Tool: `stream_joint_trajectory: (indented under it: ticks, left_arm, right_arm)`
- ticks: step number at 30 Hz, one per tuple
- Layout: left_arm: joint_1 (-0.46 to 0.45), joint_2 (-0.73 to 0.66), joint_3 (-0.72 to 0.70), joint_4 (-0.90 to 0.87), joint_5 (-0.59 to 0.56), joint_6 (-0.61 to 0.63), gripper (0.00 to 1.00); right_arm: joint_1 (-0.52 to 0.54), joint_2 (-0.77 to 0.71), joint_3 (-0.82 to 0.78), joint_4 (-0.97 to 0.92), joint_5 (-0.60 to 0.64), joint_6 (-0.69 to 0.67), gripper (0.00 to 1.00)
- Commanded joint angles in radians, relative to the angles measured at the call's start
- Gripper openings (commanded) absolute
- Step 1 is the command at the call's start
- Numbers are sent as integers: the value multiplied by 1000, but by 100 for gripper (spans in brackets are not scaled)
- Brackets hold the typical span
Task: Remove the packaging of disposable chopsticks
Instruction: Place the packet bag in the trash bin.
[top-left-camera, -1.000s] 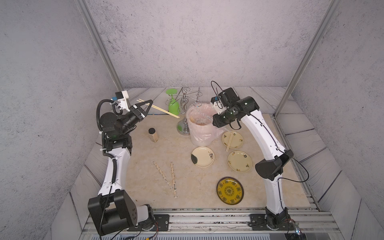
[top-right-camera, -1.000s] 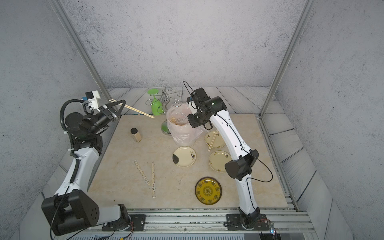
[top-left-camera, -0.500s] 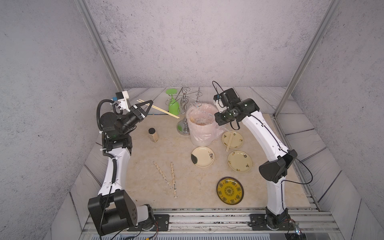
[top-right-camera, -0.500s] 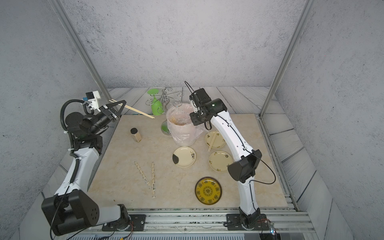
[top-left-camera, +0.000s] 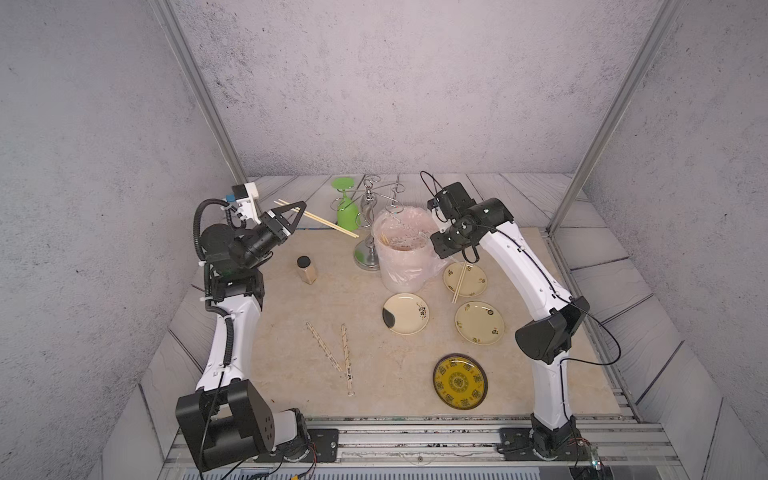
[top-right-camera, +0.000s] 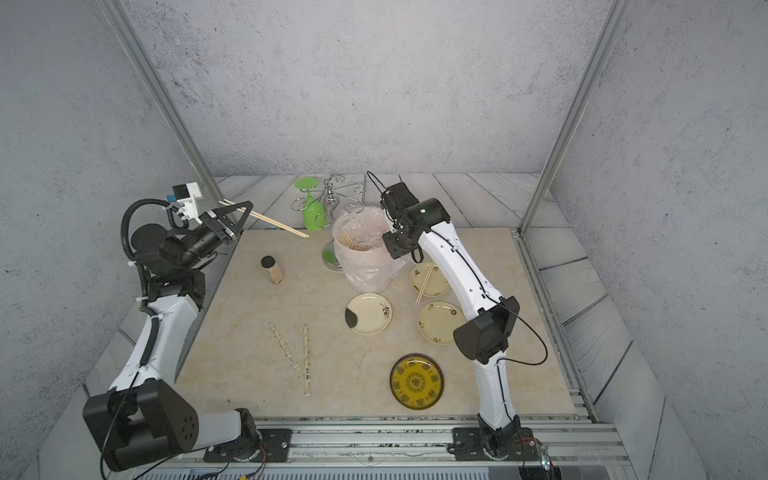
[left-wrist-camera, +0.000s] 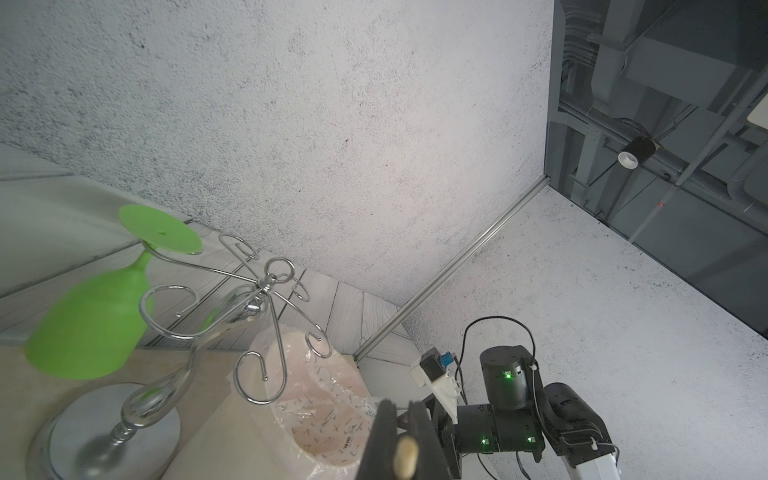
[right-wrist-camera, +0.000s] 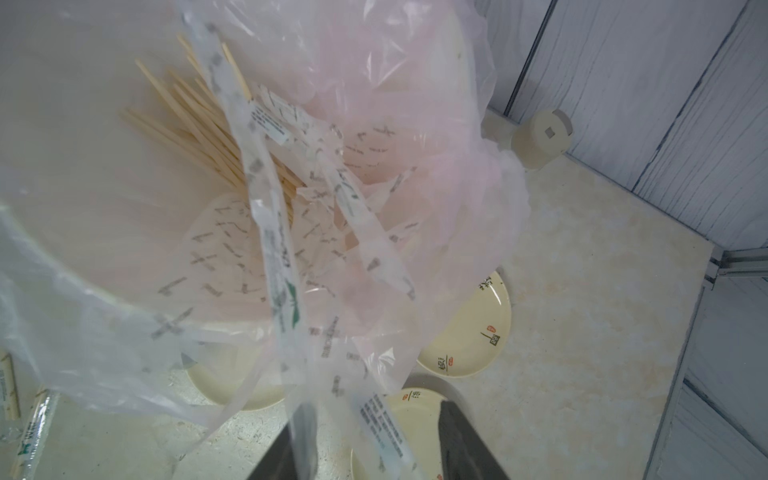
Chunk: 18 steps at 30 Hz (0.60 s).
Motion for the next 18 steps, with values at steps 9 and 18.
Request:
stream_joint_trajectory:
  ticks: [9,18]
  left_arm:
    - [9,-12,14,3,8,19,0]
    - [9,-9,15,-4,7,24,0]
  right_arm:
    - [-4,-128,-68,-58,-2,-1,55]
    - [-4,-223,-147,-7,-94,12,67]
